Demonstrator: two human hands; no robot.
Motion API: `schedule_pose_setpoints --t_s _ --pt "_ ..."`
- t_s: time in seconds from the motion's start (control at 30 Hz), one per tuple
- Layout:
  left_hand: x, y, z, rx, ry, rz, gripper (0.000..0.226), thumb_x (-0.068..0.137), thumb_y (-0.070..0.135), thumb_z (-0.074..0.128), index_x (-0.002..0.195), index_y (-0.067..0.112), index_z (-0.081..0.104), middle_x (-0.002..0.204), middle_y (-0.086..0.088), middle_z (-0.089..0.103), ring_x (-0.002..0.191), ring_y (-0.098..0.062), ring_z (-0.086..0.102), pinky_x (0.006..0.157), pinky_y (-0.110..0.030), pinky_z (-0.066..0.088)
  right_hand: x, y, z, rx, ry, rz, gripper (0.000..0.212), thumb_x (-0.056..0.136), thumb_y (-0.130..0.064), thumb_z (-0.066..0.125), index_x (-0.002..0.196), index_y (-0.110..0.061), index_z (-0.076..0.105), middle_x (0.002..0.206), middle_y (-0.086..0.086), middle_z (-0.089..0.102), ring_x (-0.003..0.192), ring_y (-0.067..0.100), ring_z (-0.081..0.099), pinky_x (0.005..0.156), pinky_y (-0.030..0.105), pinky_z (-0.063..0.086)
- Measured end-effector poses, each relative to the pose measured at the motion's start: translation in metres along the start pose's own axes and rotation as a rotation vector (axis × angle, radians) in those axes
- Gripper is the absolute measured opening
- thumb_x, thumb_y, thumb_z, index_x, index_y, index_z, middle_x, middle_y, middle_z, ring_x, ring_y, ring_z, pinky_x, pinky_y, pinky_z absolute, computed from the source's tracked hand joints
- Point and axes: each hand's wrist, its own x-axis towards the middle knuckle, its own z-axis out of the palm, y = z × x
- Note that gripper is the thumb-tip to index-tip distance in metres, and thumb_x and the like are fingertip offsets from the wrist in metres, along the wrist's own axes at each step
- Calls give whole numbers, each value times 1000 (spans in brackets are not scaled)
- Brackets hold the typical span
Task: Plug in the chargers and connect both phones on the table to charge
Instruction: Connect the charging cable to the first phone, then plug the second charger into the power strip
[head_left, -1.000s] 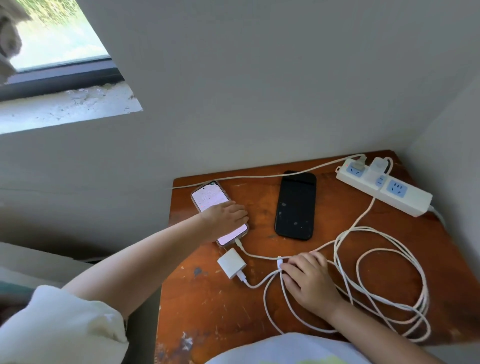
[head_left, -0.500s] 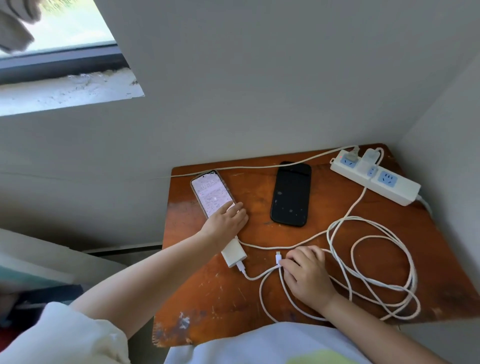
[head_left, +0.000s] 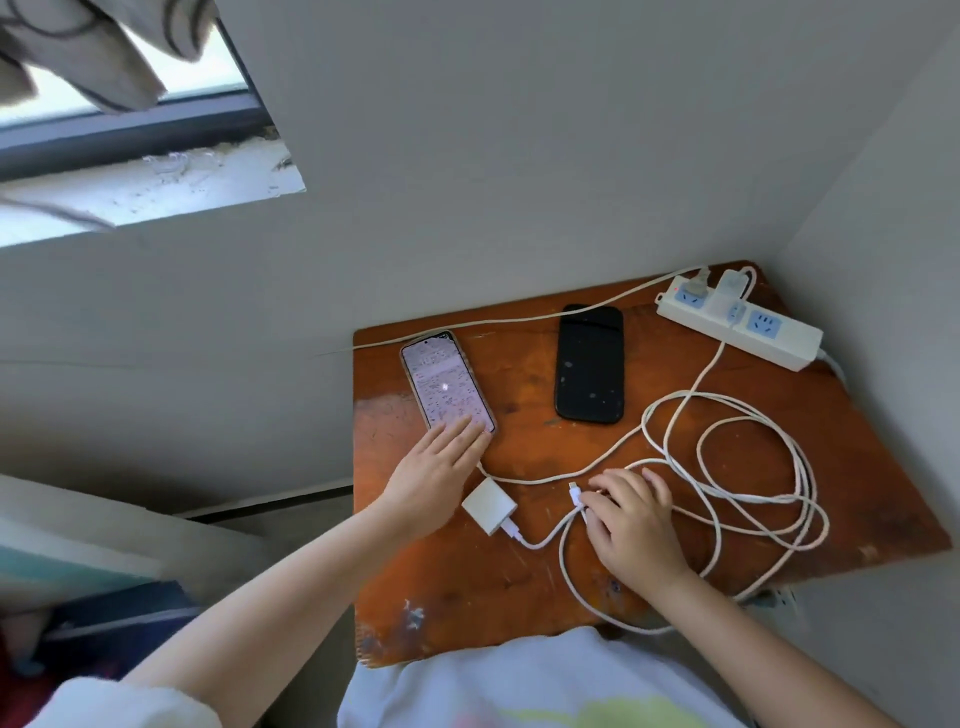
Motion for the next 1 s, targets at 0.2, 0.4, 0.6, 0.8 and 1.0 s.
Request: schedule_pose_setpoints --t_s 0.2,0.4,0.6,0.8,1.0 --pt "-61 18 41 -266 67 -413 54 96 35 29 143 15 10 155 -3 7 142 -19 -3 109 -26 -10 5 -55 -3 14 -129 30 39 52 -35 89 82 -15 75 82 2 76 78 22 72 74 48 55" --pt "-66 24 52 -207 55 -458 58 96 43 19 144 15 3 156 -3 2 143 -18 -4 110 -29 -11 29 -98 28 -71 -348 173 62 85 -56 53 132 -17 44 131 4 56 118 23 50 98 38 35" --pt "-68 21 54 -210 72 -434 58 95 42 18 144 14 4 156 -4 3 143 -18 -3 112 -31 -9 22 -85 8 53 -196 308 51 81 -44 66 123 -16 56 125 4 62 117 21 52 102 41 31" --pt "-70 21 52 -214 58 -409 56 96 40 15 144 14 1 156 -4 1 143 -18 -6 112 -31 -11 22 -49 -55 67 -1 345 49 67 -20 84 108 2 66 104 20 71 98 39 61 82 47 42" --pt "-12 45 31 -244 132 -189 54 97 39 19 144 18 2 156 -2 -1 142 -16 -9 107 -27 -13 35 28 -108 -58 85 457 49 73 -16 79 114 5 61 111 25 66 102 42 58 86 54 43"
